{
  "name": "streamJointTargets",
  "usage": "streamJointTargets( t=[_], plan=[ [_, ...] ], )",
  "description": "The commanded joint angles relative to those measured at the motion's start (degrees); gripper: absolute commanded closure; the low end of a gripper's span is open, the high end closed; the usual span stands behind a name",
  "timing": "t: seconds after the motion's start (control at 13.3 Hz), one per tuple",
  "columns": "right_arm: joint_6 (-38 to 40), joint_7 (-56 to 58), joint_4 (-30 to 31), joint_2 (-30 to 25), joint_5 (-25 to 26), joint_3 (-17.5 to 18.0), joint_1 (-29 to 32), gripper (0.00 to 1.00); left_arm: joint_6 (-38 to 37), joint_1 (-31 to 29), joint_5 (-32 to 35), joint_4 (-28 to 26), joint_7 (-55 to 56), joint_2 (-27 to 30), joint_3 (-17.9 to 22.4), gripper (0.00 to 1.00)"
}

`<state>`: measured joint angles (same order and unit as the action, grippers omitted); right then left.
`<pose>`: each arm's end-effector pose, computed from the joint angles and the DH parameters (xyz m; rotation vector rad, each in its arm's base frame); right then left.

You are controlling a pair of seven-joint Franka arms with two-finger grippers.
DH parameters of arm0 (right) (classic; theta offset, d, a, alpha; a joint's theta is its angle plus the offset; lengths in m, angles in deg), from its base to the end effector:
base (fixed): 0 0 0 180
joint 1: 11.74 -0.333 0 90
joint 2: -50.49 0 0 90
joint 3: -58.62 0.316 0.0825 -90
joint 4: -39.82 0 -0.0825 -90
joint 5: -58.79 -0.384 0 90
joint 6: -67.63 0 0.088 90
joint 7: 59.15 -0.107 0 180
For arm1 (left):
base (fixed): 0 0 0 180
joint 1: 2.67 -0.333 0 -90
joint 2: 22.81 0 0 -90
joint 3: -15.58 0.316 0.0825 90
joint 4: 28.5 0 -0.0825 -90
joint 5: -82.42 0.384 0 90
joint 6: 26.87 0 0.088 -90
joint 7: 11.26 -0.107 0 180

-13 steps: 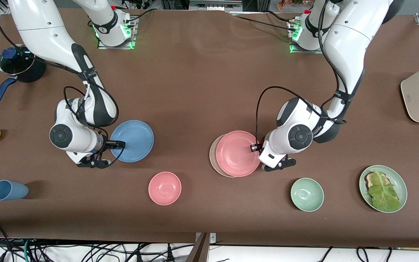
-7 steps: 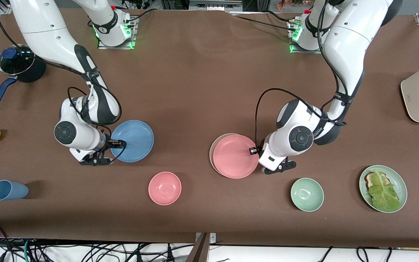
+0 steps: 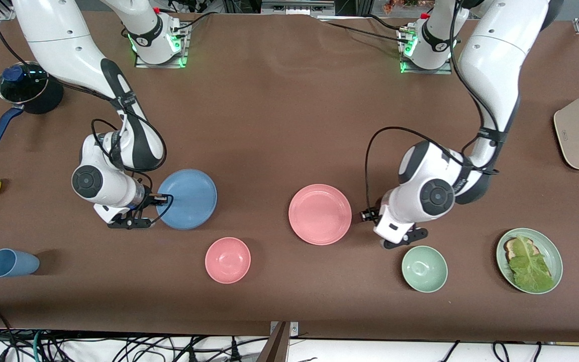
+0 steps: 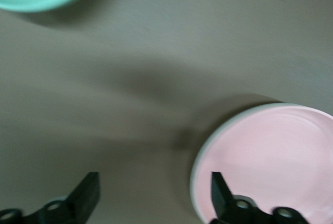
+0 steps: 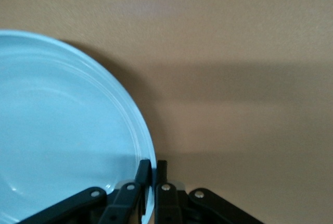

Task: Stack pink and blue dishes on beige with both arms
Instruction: 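Open the left gripper to release the pink plate on the beige plate, then lift the blue plate toward the pink plate while the left gripper withdraws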

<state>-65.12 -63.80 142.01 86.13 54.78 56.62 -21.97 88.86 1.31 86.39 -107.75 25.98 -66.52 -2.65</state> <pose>0.6413 0.0956 0.1984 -3.1197 -0.0286 0.1414 0.6849 -0.2253 0.2668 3.0024 0.4579 -0.2399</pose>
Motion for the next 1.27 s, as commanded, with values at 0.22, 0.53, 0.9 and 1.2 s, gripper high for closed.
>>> streamJointTargets(
  t=[0.22, 0.53, 0.9, 1.2],
  plan=[
    [2.3, 0.9, -1.4, -2.9, -0.5, 0.4, 0.4, 1.00, -7.8, -10.4, 1.7, -3.3, -16.5, 5.6, -0.4, 0.00],
    [15.6, 0.5, -15.5, -2.1, -0.6, 0.5, -0.5, 1.00, -10.8, -17.4, 1.8, -4.4, -29.6, 7.0, -0.3, 0.00],
    [19.2, -4.2, -20.2, -1.8, -0.7, 1.6, -3.4, 1.00, -17.5, -20.5, 11.5, -4.0, -34.8, 10.1, -0.4, 0.00],
    [18.6, -18.6, -23.1, -0.4, -0.6, 5.1, -8.5, 1.00, -23.3, -20.2, 11.4, -3.3, -34.3, 15.6, -0.5, 0.00]
  ],
)
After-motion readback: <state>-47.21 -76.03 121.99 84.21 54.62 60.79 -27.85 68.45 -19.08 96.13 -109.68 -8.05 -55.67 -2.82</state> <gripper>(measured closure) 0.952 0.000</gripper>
